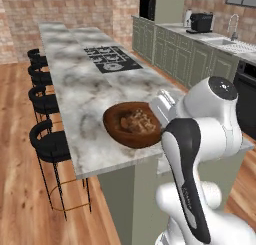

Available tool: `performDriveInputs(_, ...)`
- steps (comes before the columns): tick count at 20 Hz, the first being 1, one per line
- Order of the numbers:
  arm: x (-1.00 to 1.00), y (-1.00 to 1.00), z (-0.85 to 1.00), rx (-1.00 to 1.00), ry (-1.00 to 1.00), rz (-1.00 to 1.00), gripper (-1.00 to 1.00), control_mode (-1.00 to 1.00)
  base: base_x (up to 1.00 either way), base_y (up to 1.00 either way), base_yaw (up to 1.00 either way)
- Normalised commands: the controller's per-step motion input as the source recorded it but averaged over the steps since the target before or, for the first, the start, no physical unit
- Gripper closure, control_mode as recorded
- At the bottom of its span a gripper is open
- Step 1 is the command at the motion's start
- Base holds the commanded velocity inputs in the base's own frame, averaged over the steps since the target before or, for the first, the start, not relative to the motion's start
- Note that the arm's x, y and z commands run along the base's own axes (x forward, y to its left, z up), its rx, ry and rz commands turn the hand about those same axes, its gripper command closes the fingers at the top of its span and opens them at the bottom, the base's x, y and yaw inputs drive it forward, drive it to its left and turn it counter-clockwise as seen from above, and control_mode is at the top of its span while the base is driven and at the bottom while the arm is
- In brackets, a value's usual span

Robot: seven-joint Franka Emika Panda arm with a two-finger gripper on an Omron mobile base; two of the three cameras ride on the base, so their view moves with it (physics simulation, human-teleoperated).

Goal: Pick up the heated bread from the toaster oven and place it in the bowl. Then move the bread bowl to the dining counter.

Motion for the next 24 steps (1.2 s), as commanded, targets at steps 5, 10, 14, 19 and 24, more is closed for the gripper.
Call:
performDriveInputs(5,1.0,0.31,-0.11,0.0,0.11,-0.12,1.0,-1.0,0.0,0.0,0.0)
performDriveInputs(10,1.0,0.42,-0.37,0.0,0.07,-0.13,1.0,-1.0,0.0,0.0,0.0)
performDriveInputs(14,1.0,0.21,-0.46,0.0,0.0,-0.04,1.0,-1.0,0.0,0.0,0.0)
performDriveInputs(19,0.87,0.0,-0.37,0.0,-0.06,0.0,1.0,-1.0,0.0,0.0,0.0)
performDriveInputs(24,0.57,0.0,-0.56,-0.03,-0.11,0.0,1.0,-1.0,0.0,0.0,0.0)
